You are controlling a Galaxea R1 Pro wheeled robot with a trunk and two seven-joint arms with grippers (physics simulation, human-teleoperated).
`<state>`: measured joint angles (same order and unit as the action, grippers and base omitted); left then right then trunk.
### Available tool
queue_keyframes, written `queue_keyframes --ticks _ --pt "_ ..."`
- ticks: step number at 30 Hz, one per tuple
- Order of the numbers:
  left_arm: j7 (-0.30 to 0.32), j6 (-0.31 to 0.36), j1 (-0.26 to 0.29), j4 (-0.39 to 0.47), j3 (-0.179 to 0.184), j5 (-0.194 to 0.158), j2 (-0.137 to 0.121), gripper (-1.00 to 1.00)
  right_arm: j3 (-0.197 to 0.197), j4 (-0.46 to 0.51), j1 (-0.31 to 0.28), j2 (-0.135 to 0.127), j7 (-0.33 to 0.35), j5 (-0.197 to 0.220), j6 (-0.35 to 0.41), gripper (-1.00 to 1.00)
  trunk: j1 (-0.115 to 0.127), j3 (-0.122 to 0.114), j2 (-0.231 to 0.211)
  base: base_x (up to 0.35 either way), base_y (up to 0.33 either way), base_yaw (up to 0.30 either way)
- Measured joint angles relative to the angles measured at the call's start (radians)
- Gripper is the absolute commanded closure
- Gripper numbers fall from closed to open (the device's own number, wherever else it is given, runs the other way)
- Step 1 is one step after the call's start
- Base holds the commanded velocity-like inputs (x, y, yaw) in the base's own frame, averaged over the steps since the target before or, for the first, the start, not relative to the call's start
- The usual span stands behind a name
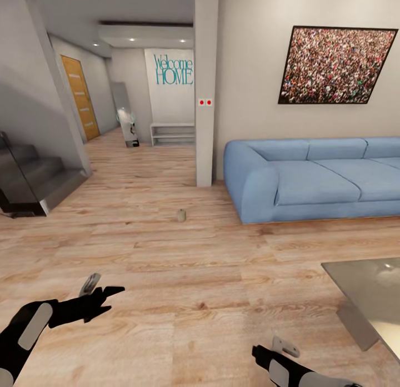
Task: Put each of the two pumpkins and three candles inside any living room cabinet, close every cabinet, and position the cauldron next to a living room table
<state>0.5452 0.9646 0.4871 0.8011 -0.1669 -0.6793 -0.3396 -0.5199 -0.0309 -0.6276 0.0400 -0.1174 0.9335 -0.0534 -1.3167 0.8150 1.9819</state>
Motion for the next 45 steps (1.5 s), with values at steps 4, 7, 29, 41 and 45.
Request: queue_keyframes --ticks 4,7,29,41,45 --pt "0.001 0.008 0.0 0.0 0.0 0.0 -0.002 -1.0 0.0 0.0 0.0 0.0 -0.017 0.0 0.008 -1.0 -0.015 0.013 0.028 0.0 0.0 0.0" --pt "0.002 0.01 0.0 0.0 0.001 0.001 0.0 -1.0 0.001 0.0 0.0 0.0 -0.021 0.0 0.011 -1.0 -0.027 0.022 0.049 0.0 0.0 0.0" --pt "-0.003 0.014 0.0 0.0 -0.009 0.002 -0.005 -1.0 0.001 0.04 -0.001 -0.001 0.0 -0.001 -0.004 -1.0 -0.111 0.091 0.203 0.0 0.0 0.0" --pt "-0.003 0.014 0.0 0.002 -0.036 -0.002 -0.005 -1.0 -0.001 0.076 -0.001 -0.002 0.0 -0.001 0.0 -1.0 -0.157 0.128 0.287 0.0 0.0 0.0" --pt "-0.003 0.014 0.0 0.002 -0.036 -0.002 -0.004 -1.0 -0.001 0.075 -0.001 -0.001 -0.003 -0.001 0.004 -1.0 -0.173 0.141 0.315 0.0 0.0 0.0"
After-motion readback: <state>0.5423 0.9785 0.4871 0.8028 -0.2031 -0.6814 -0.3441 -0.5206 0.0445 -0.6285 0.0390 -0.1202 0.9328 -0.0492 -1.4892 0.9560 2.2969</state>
